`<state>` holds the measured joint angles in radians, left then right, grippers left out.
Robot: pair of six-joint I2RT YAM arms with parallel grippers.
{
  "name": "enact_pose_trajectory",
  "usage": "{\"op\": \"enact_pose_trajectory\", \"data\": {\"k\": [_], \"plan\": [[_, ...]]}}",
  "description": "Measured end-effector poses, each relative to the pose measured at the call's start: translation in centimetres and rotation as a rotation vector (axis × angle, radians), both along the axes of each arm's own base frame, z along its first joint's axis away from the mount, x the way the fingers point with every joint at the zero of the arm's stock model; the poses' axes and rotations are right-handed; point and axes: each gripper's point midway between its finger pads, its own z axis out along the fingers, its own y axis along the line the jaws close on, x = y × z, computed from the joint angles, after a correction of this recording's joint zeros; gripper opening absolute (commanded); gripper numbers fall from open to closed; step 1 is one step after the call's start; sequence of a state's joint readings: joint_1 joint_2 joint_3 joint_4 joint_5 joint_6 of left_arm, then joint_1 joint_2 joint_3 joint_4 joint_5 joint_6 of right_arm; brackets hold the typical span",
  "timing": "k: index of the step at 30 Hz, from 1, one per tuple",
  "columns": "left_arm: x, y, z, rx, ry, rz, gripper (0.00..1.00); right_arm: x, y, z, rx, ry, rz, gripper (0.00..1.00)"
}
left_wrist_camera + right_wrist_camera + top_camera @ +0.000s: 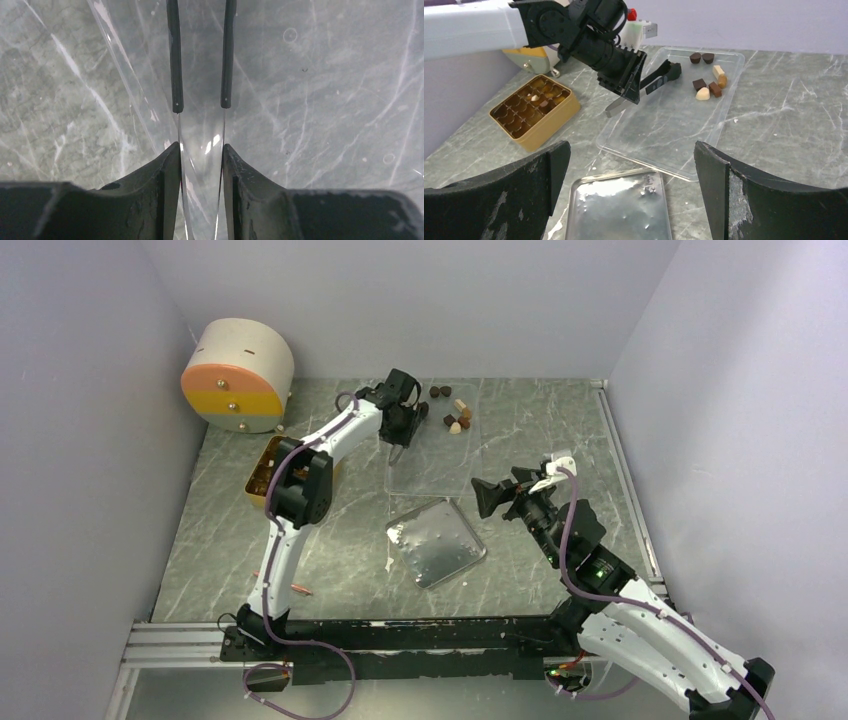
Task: Pack the chocolate
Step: Pick up the fake chocolate from the plate, then place the fake chocolate in the packing box.
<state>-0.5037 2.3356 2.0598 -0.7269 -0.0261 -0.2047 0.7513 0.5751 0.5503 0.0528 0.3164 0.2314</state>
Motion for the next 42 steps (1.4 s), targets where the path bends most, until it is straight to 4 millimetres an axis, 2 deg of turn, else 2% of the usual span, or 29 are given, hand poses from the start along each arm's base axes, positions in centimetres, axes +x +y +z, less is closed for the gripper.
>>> {"op": "enact_pose_trajectory", "data": {"k": [8,18,24,27,30,37,39,42], "plan": [[0.7,-0.3,-1.2,0.002,-0.003,0.002,0.34,0.0,0.0,0.2,-0.001,-0.004,0.0,1.0],[1.0,-0.4,-1.1,-0.002,-0.017,0.006,0.21,0.0,-0.1,0.4,0.004,-0.009,-0.001,1.0],[0.8,-0.3,-0.5,-0.005,-0.02,0.006,0.2,0.0,-0.3,0.5,0.008,-0.009,-0.012,1.0],[0.3,0.0,0.7,-0.011,-0.029,0.007,0.2,0.0,-0.4,0.5,0.011,-0.01,-0.016,1.0],[-0.3,0.3,2.8,-0.028,-0.052,0.014,0.19,-0.1,-0.4,0.7,0.019,-0.013,-0.016,1.0],[-1.1,0.9,9.1,-0.079,-0.146,0.038,0.2,-0.1,-0.4,0.8,0.029,-0.013,-0.015,1.0],[-1.6,1.4,10.2,-0.085,-0.161,0.049,0.2,-0.2,-0.5,0.9,0.033,-0.014,-0.015,1.0],[-3.2,2.5,10.6,-0.072,-0.152,0.069,0.2,-0.3,-0.6,1.2,0.045,-0.019,-0.015,1.0]]}}
